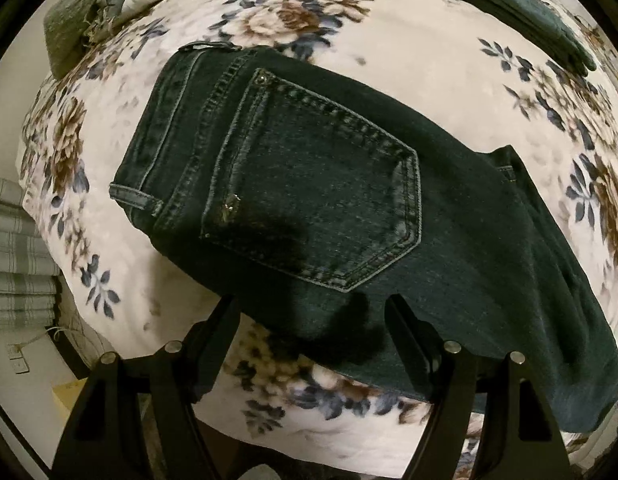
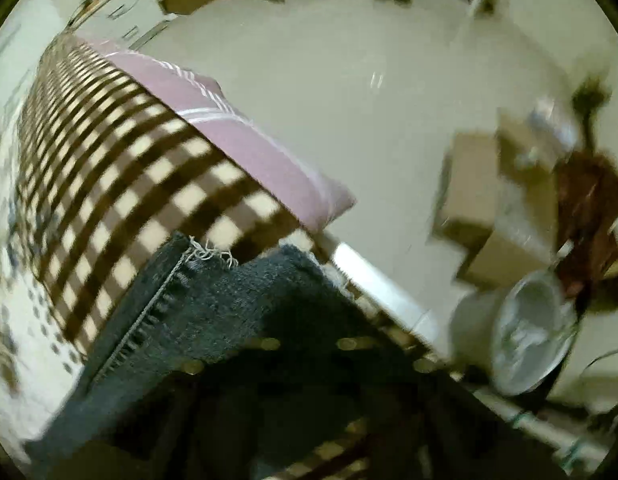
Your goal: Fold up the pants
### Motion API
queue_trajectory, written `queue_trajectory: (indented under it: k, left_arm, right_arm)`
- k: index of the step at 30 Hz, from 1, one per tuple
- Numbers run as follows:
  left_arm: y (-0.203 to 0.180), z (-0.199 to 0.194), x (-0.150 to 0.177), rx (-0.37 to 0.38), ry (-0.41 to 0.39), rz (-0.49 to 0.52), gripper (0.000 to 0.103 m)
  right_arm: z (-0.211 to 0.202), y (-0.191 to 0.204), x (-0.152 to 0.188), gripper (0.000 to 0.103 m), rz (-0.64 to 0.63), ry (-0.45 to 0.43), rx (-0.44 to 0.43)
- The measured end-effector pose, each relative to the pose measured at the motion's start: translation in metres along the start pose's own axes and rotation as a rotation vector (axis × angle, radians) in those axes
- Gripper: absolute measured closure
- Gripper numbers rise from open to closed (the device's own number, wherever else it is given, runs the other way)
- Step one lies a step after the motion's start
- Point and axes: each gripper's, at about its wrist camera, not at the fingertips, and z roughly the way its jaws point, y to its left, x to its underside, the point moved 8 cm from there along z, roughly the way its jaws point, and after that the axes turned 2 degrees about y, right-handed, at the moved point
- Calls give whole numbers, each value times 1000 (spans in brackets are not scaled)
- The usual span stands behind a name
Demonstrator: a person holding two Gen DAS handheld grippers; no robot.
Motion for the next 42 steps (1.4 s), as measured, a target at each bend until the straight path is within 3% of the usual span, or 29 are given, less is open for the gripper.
queue_trajectory:
  k: [5, 7, 9, 11, 12, 13, 15, 17, 18, 19, 20, 27, 30, 32, 33, 34, 38, 40, 41, 42]
  left_arm:
    - [2, 2, 2, -4, 3, -10, 29]
    - [6, 4, 2, -1, 7, -19, 29]
    - [6, 4, 4, 0, 10, -21, 29]
    - [4, 4, 6, 4, 11, -19, 29]
    - [4, 4, 6, 6, 10, -16, 29]
    - [2, 4, 7, 7, 8, -9, 30]
    - [1, 6, 8, 4, 4, 4, 29]
    - [-2, 7, 9, 6, 1, 16, 29]
    - [-3, 7, 10, 5, -1, 19, 29]
    - [-4, 6, 10, 5, -4, 24, 29]
    - [-7, 6, 11, 4, -5, 26, 29]
    - [-12, 3, 12, 0, -7, 37, 29]
    - [-19, 0, 13, 8, -4, 33, 30]
    - [-23, -5, 12, 17, -14, 40, 30]
    - [-27, -8, 13, 21, -23, 51, 30]
    - [-32, -11, 14, 28, -30, 65, 30]
    - [-55, -18, 23, 59, -30, 113, 30]
    - [-68, -23, 28, 66, -39, 148, 30]
    - [-73, -25, 31, 70, -44, 163, 29]
    - [-77, -26, 33, 74, -47, 174, 29]
  right_arm:
    - [-48, 1, -14, 103, 0, -154, -36]
    - [-57, 3, -18, 103, -10, -145, -73]
    - [-49, 2, -20, 101, -5, -70, -113]
    - [-27, -3, -19, 72, 19, 40, -139]
    - [-20, -3, -17, 42, 25, 57, -162]
    - [-9, -4, -16, 35, 20, 80, -159]
    - [9, -3, -12, 35, 10, 130, -165]
    - [27, -1, -4, 37, -1, 191, -148]
    - [29, 1, -3, 59, -19, 180, -134]
    - [28, 3, -3, 103, -54, 147, -103]
    - [21, 6, -3, 102, -85, 96, -67]
    - [-30, 19, -5, 103, -143, -99, -93]
    - [-26, 16, -12, 102, -119, -43, -172]
    - [-3, 13, -12, 79, -98, 91, -173]
    - [5, 13, -12, 40, -82, 133, -185]
    - [15, 8, -12, 28, -65, 162, -196]
    - [48, -2, -1, 31, -77, 268, -179]
    - [43, 3, 0, 79, -121, 221, -172]
    - [35, 5, -1, 94, -164, 159, -127]
    - [28, 9, 0, 96, -184, 120, -121]
